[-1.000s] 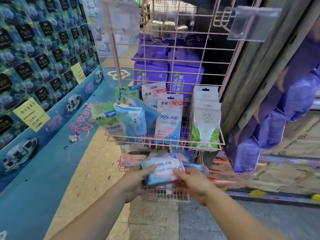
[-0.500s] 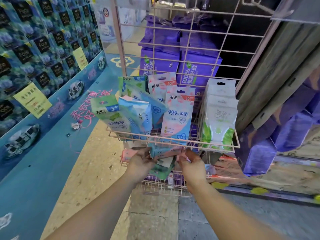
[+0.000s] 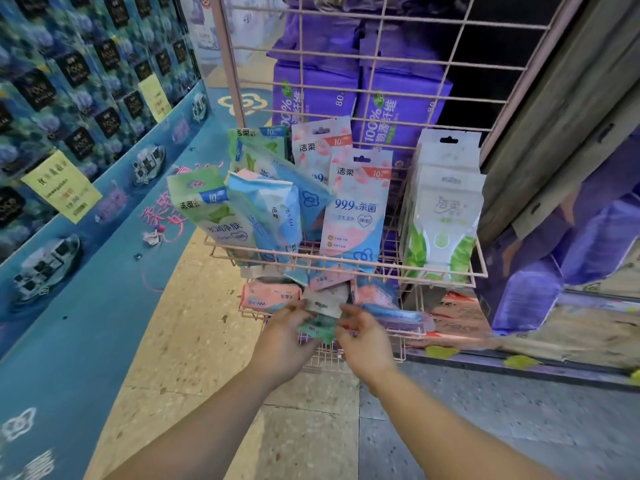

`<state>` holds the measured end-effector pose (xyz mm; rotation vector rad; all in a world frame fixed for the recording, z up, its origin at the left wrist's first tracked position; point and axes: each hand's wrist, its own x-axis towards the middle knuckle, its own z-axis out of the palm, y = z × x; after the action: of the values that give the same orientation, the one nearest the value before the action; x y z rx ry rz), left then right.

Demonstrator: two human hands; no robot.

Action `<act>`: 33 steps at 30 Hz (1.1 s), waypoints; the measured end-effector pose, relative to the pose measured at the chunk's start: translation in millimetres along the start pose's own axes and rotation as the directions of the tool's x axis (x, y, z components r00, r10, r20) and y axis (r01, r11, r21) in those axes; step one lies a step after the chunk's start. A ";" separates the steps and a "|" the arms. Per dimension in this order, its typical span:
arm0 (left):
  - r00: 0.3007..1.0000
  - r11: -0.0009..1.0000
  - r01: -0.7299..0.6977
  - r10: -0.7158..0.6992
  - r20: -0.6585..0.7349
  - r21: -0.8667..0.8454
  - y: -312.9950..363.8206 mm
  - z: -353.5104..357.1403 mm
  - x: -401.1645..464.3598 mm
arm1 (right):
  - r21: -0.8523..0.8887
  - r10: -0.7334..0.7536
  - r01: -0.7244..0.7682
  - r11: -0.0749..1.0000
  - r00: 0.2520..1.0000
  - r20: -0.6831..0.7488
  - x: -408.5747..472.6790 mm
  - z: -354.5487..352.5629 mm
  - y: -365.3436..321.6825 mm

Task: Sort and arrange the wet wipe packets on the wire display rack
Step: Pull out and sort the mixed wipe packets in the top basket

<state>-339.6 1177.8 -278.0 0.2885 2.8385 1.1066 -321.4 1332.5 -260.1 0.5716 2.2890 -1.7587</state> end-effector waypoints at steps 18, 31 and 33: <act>0.997 0.977 -0.072 0.066 -0.034 -0.199 -2.0 -27.9 -9.7 | 0.061 -0.215 0.207 0.977 0.958 0.192 -58.9 -23.8 -38.0; 0.932 0.542 0.314 -0.334 0.143 -0.779 -28.2 -85.4 -55.9 | -0.707 -0.296 0.355 0.612 0.932 0.211 9.3 -3.4 1.2; 0.924 0.500 0.349 -0.325 0.202 -0.793 -29.9 -84.6 -62.7 | -0.647 -0.316 0.354 0.676 0.932 0.180 14.1 1.6 -0.5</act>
<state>-294.7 1087.4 -235.6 -0.3220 1.8671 2.0860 -334.5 1333.5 -265.5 -0.0488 2.8683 -0.8709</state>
